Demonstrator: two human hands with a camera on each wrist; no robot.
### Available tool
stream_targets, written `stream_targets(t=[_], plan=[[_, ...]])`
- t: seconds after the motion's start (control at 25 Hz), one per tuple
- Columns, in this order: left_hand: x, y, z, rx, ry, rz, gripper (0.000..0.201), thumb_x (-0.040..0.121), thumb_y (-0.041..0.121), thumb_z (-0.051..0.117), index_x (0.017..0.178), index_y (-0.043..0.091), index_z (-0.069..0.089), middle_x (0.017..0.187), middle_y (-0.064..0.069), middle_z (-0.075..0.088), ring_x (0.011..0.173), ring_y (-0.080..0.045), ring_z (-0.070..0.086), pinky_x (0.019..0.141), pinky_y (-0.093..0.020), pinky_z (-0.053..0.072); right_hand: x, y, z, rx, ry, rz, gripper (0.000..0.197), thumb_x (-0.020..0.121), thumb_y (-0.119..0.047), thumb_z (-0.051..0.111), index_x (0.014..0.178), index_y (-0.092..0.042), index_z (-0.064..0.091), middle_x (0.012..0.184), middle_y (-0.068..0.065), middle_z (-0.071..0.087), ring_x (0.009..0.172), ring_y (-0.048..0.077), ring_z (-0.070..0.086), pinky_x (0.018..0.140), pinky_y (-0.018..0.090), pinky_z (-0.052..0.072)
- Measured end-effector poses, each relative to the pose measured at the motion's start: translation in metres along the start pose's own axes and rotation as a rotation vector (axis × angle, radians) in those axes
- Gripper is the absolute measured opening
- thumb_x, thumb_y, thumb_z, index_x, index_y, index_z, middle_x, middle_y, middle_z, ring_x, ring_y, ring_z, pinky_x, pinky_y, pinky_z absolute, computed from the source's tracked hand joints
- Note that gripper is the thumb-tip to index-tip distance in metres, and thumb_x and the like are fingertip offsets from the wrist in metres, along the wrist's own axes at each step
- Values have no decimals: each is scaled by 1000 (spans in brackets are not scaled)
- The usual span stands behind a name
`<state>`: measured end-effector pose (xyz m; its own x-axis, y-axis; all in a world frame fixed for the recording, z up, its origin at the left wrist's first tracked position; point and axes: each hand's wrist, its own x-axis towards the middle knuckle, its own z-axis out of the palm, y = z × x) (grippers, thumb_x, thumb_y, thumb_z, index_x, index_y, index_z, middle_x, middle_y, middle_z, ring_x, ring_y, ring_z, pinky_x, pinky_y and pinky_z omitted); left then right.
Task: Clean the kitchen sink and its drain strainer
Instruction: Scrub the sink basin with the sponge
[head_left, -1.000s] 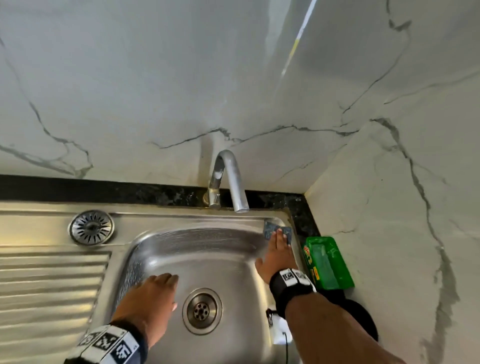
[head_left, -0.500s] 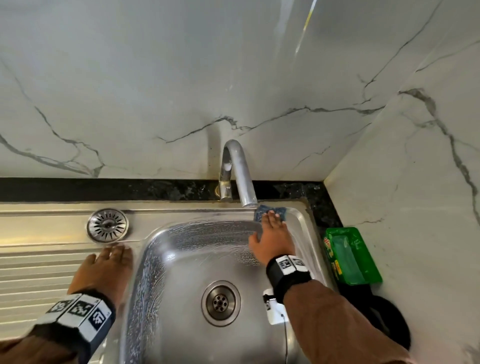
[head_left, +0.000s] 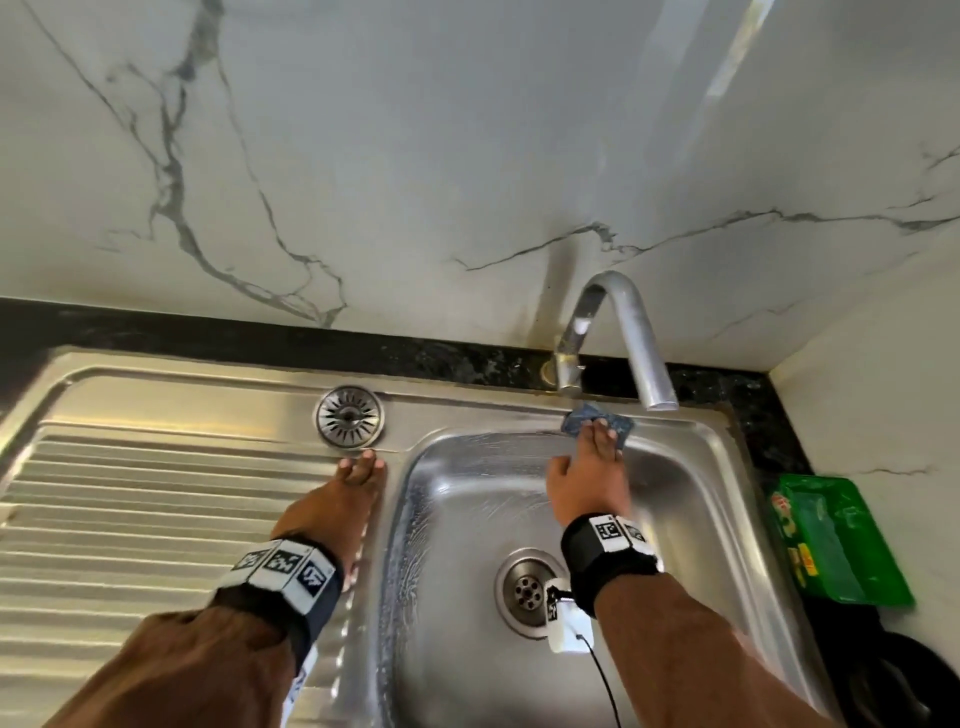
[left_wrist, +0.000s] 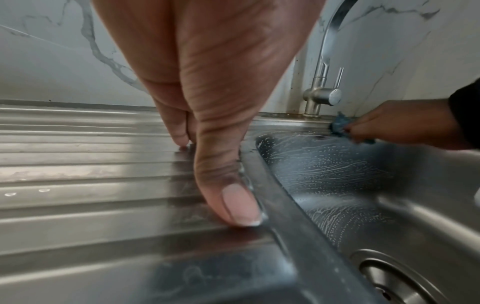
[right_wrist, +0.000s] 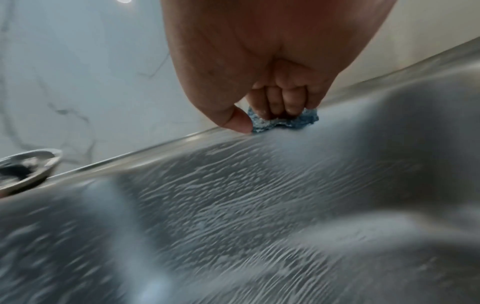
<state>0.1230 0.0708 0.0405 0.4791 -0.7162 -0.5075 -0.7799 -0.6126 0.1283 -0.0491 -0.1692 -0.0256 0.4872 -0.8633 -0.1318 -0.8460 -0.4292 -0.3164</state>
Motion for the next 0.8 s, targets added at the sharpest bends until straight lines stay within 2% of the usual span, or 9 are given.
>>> stream_targets(t=[0.16, 0.28, 0.36, 0.48, 0.6, 0.64, 0.72, 0.8], plan=[[-1, 8, -7, 22, -4, 16, 79, 95, -4, 43, 156, 11, -6, 163, -7, -12, 151, -27, 1, 120, -37, 22, -29, -67, 33, 63, -85, -357, 68, 93, -23, 35, 157, -11, 17, 165, 5, 9, 153, 20, 2, 124, 32, 0], [4, 3, -2, 9, 28, 16, 78, 96, -4, 43, 156, 11, -4, 164, -7, -10, 151, -28, 1, 120, -38, 23, -39, -113, 47, -28, -194, -669, 65, 94, -19, 40, 156, -14, 23, 164, 3, 17, 152, 17, 9, 125, 36, 6], [8, -7, 6, -28, 49, 32, 80, 95, -2, 46, 157, 14, -2, 164, -4, -8, 151, -27, 3, 120, -37, 25, -32, -116, 43, -89, -217, -744, 63, 94, -17, 43, 155, -15, 26, 163, 2, 20, 152, 16, 13, 125, 34, 7], [16, -15, 20, -104, 122, 61, 84, 91, 9, 59, 157, 24, 10, 165, 2, 5, 150, -21, 17, 118, -38, 29, -6, -69, 18, -147, -130, -604, 61, 95, -13, 43, 154, -15, 30, 162, 0, 24, 151, 15, 18, 124, 29, 6], [23, -23, 34, -304, 66, 22, 64, 96, 18, 56, 152, 32, 28, 160, 11, 21, 144, -15, 31, 114, -34, 33, 8, -3, -15, -244, -136, -437, 57, 96, -14, 41, 153, -15, 33, 162, -2, 25, 150, 13, 20, 120, 23, 4], [25, -23, 34, -285, 25, 58, 66, 95, 17, 57, 152, 32, 28, 160, 13, 18, 141, -15, 35, 112, -33, 37, 12, 21, -27, -250, -133, -329, 58, 95, -15, 41, 152, -14, 34, 161, 0, 27, 149, 15, 23, 121, 25, 8], [30, -22, 37, -401, 28, 22, 84, 86, 10, 63, 156, 27, 19, 163, 11, 0, 140, -16, 37, 108, -32, 43, 17, 65, -51, -264, -53, -71, 61, 94, -21, 46, 153, -11, 32, 160, 8, 31, 146, 22, 30, 120, 30, 21], [36, -19, 41, -654, 92, -64, 85, 87, 14, 62, 157, 21, 13, 164, 5, -5, 142, -21, 34, 112, -36, 40, 20, 93, -65, -334, -40, 109, 69, 94, -28, 51, 154, -7, 25, 160, 13, 28, 146, 28, 29, 120, 35, 24]])
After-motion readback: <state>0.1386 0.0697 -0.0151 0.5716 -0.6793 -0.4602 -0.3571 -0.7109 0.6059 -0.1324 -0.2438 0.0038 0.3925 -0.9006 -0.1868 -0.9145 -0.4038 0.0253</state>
